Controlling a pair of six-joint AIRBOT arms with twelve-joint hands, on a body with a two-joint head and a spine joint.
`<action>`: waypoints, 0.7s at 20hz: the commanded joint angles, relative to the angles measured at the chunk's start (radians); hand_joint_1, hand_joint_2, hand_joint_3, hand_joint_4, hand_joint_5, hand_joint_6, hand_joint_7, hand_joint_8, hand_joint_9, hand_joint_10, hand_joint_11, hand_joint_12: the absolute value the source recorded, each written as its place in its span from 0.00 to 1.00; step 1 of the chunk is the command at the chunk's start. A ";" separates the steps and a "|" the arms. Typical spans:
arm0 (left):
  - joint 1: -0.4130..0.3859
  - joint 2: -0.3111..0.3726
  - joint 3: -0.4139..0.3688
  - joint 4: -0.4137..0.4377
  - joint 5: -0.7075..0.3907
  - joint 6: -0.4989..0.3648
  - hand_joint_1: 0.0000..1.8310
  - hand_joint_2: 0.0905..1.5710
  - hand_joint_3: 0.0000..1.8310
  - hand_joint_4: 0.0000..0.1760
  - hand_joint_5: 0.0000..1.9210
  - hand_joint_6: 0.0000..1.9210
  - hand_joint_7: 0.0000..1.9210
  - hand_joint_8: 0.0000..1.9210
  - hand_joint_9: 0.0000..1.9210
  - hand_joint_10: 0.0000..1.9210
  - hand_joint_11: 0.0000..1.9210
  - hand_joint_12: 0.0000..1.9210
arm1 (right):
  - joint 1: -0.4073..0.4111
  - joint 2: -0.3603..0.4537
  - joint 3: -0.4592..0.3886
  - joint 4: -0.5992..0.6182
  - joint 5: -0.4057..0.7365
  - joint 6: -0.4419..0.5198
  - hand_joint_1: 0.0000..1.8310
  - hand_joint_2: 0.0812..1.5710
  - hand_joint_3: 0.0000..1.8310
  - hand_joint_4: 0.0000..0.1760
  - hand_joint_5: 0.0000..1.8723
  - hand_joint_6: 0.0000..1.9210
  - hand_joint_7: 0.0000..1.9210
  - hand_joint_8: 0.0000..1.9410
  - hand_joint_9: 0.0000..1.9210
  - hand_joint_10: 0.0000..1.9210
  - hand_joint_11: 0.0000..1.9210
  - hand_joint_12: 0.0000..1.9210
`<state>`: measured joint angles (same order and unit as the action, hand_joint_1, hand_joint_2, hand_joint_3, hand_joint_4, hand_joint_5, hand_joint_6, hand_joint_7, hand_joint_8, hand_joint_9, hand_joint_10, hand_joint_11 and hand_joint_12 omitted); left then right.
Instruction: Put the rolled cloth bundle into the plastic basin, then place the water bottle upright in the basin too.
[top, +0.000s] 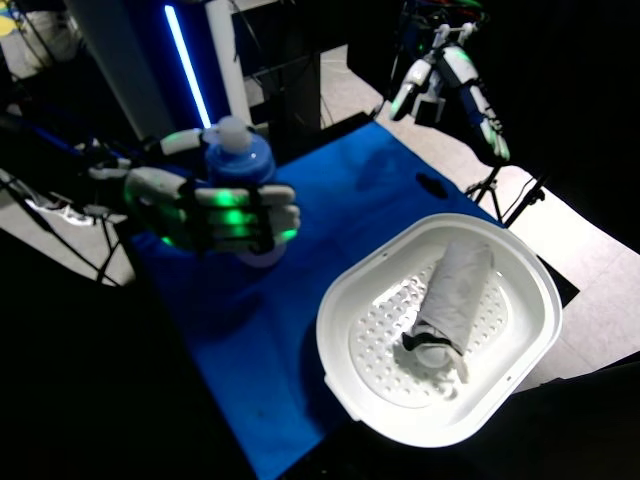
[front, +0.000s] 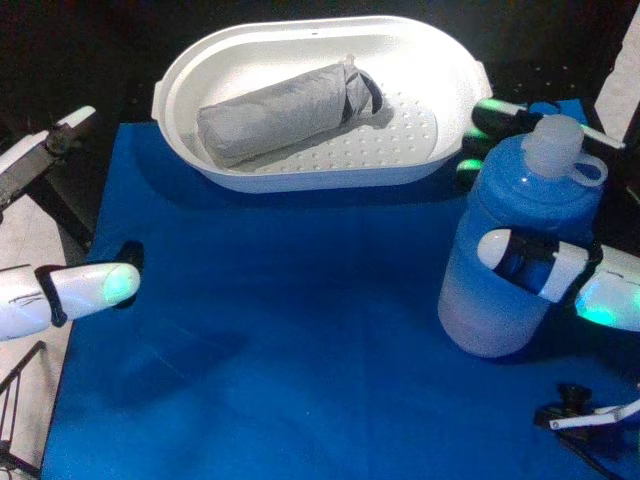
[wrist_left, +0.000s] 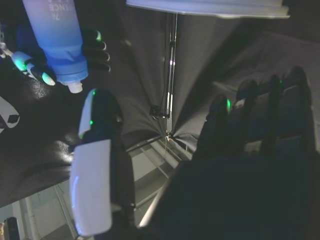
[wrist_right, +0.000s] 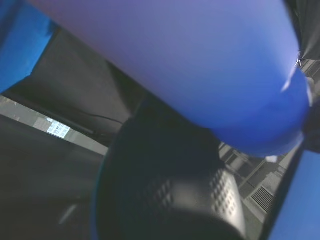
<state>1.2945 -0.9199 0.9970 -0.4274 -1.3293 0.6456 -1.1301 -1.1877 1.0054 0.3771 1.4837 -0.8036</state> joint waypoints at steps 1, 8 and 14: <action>0.000 -0.006 0.003 0.004 -0.129 -0.012 0.31 0.54 0.00 1.00 0.03 0.00 0.02 0.00 0.02 0.00 0.00 0.01 | 0.012 0.002 -0.001 -0.044 0.098 0.017 0.62 0.74 0.00 0.00 0.45 0.61 0.38 0.75 0.42 0.82 0.41 0.93; 0.007 -0.010 0.001 0.002 -0.133 -0.018 0.30 0.55 0.00 1.00 0.03 0.00 0.02 0.00 0.01 0.00 0.00 0.00 | 0.020 0.032 0.013 -0.061 0.098 0.017 0.62 0.73 0.00 0.00 0.46 0.60 0.35 0.95 0.45 1.00 0.50 1.00; 0.007 -0.011 0.000 0.002 -0.126 -0.018 0.28 0.55 0.00 1.00 0.02 0.00 0.03 0.00 0.02 0.00 0.00 0.00 | 0.152 0.117 0.055 -0.154 0.084 0.016 0.63 0.70 0.00 0.00 0.50 0.54 0.39 1.00 0.51 1.00 0.53 1.00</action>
<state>1.3048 -0.9302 0.9970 -0.4332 -1.3338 0.6365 -0.9928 -1.0740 1.0580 0.2481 1.4406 -0.8082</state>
